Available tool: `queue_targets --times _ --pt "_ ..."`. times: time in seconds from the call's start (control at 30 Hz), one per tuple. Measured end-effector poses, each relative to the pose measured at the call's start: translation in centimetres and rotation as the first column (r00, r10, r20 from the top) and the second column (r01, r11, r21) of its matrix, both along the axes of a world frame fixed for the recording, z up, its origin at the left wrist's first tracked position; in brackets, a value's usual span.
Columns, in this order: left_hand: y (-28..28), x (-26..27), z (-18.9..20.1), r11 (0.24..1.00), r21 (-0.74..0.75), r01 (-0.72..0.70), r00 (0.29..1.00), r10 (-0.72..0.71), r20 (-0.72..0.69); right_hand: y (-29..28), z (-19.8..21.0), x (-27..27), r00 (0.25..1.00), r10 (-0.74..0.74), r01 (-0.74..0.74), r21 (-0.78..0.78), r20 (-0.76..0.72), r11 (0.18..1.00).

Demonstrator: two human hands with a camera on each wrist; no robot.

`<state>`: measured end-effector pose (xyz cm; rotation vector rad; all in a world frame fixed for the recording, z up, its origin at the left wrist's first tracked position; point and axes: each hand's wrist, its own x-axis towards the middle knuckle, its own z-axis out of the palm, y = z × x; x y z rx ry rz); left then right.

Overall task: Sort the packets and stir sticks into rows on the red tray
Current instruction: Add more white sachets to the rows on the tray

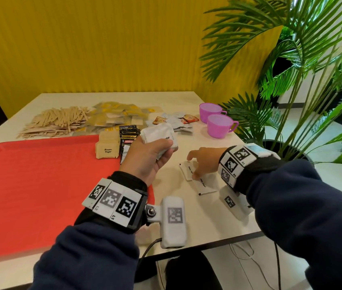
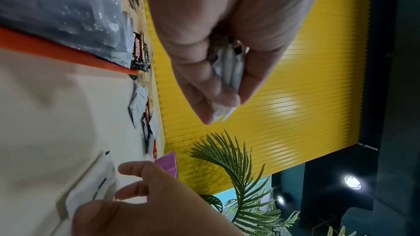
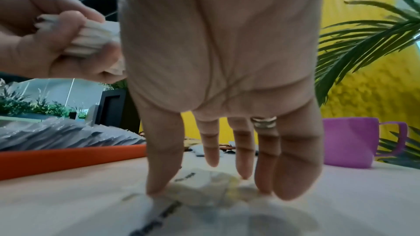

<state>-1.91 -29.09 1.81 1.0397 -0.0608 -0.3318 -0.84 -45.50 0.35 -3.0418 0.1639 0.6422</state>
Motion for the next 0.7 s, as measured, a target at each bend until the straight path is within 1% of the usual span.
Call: queue_targets --times 0.27,0.33,0.47,0.6,0.7 --pt "0.3 0.0 0.2 1.0 -0.018 0.019 1.0 -0.019 0.008 1.3 0.1 0.5 0.997 0.073 -0.071 -0.087 0.018 0.994" --pt "0.4 0.0 0.3 1.0 -0.015 0.025 1.0 -0.025 0.01 1.1 0.1 0.5 0.997 0.064 -0.061 -0.059 0.043 0.996" --pt "0.4 -0.2 0.6 0.999 -0.009 0.032 0.999 -0.032 0.002 1.0 0.1 0.2 0.997 -0.043 0.039 0.065 0.063 0.997" --pt "0.2 -0.6 0.8 0.999 -0.009 0.037 0.999 -0.037 0.003 1.0 0.1 0.0 0.998 -0.06 0.06 0.043 0.016 0.997" --pt "0.1 -0.7 0.9 0.999 -0.013 0.03 1.0 -0.03 -0.003 1.0 0.2 0.0 1.0 -0.005 0.005 -0.015 -0.006 1.0"
